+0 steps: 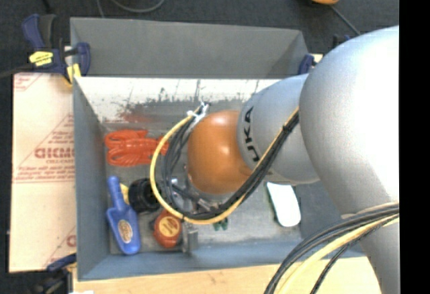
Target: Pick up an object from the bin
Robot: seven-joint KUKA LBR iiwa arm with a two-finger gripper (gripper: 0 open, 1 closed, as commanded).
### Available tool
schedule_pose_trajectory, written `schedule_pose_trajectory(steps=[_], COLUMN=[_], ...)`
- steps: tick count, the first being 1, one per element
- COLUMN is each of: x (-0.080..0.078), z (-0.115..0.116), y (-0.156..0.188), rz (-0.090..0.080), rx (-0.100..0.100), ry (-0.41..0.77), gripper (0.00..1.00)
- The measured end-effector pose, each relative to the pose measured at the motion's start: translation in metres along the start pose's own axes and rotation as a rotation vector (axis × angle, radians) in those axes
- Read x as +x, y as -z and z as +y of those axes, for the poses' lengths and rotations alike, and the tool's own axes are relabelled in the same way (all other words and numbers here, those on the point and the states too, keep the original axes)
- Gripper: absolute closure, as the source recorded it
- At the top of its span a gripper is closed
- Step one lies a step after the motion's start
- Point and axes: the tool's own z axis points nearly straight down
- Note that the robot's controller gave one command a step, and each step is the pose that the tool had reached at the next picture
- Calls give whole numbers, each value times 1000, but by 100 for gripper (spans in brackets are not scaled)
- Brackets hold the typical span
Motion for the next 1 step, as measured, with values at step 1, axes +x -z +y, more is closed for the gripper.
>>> schedule_pose_trajectory(steps=[1], x=[-8], z=[9], y=[-2], rz=[0], rx=[-1], ry=[-225], gripper=[100])
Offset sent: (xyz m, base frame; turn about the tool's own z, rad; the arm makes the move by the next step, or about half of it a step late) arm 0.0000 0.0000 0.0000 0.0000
